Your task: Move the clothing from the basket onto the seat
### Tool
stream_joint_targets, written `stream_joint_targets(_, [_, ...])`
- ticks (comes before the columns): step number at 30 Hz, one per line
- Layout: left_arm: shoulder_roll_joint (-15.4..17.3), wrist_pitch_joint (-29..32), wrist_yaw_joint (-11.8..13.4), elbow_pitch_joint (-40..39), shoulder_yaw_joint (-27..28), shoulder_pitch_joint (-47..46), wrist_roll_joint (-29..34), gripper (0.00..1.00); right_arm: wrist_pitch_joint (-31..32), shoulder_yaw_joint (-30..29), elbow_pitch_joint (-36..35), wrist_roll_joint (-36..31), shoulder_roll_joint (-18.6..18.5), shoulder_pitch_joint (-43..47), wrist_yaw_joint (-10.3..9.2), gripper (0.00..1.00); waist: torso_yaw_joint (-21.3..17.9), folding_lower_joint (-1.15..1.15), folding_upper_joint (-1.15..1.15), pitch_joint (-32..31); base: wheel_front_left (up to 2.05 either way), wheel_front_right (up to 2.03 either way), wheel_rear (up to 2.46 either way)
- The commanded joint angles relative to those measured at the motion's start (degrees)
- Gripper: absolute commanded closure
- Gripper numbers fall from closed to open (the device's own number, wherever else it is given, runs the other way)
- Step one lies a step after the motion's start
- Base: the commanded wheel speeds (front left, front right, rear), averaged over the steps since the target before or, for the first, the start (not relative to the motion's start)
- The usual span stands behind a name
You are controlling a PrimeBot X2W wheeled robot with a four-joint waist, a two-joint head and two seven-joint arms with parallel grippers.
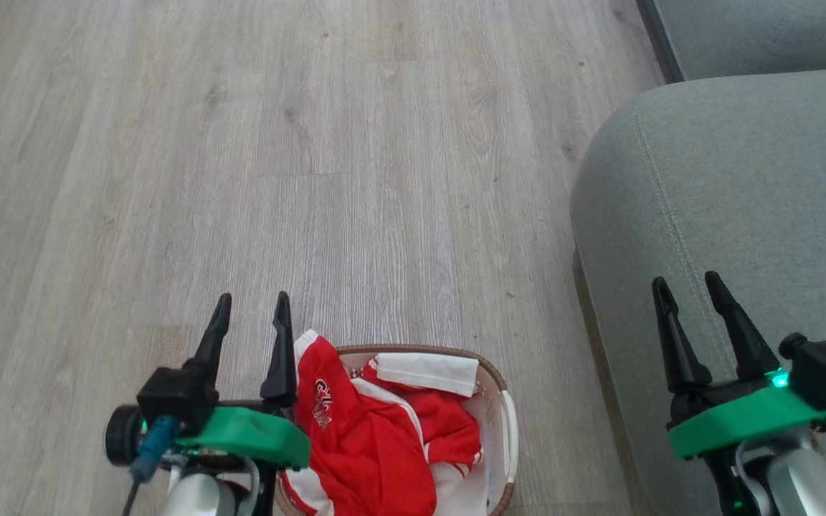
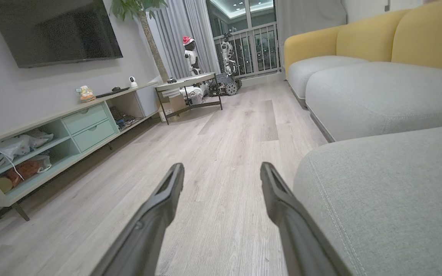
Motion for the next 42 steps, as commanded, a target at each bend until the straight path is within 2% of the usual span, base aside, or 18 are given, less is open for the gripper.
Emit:
stream_joint_targets(1, [0.6,-1.0,0.5,-2.4,0.9,-3.3,2.1,0.00,-1.0,1.3,-2.5,-1.8,-1.5,-2.5,-0.01,0.00,0.0,0.00,0.00,0.0,0.00,0.00,0.00])
stream_joint_targets(12, [0.6,-2.6,1.5,-2.7,-0.3,-3.4,8.1,0.00,-2.6,1.7,-2.0,-7.2,-2.0,-2.5,-0.01,0.00,-0.1,0.00,0.00,0.1,0.00,0.00,0.00])
stream_joint_targets(31, [0.6,-2.6,1.5,-1.3,-0.4,-3.4,7.1,0.00,-2.6,1.2,1.2,-5.0,-1.4,-2.8,-0.01,0.00,-0.2,0.00,0.00,0.4,0.00,0.00,0.00])
stream_joint_targets(42, [0.6,-2.6,2.5,0.5,-2.1,-5.0,6.1,0.00,-2.6,-0.1,0.2,-4.0,-2.5,-4.2,-0.01,0.00,-1.3,0.00,0.00,4.4,0.00,0.00,0.00])
